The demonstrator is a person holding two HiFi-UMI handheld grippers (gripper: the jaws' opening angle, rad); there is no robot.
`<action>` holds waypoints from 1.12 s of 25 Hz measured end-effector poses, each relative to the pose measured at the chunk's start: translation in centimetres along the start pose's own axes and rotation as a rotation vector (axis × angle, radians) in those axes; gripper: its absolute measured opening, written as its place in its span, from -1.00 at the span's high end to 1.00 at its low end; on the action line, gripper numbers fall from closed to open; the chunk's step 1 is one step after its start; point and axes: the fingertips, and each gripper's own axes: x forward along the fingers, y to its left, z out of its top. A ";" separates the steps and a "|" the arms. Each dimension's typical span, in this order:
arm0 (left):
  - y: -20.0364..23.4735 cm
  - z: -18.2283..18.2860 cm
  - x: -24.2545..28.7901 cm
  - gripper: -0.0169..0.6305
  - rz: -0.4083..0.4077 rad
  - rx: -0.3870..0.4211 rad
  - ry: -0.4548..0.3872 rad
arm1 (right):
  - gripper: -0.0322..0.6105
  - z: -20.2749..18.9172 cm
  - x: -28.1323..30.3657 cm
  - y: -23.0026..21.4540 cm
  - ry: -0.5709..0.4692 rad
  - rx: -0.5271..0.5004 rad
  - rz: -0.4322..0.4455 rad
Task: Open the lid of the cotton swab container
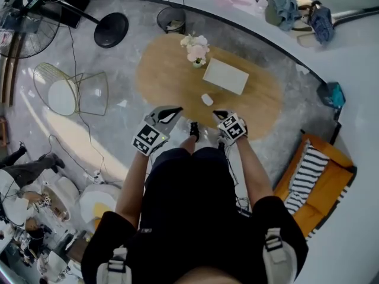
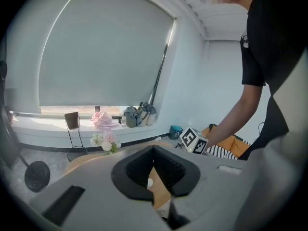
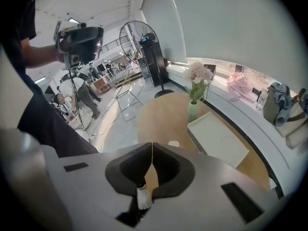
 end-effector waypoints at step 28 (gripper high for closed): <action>1.1 -6.3 3.1 0.95 -0.101 -0.071 0.088 | 0.38 -5.7 14.2 -6.5 0.222 0.058 -0.140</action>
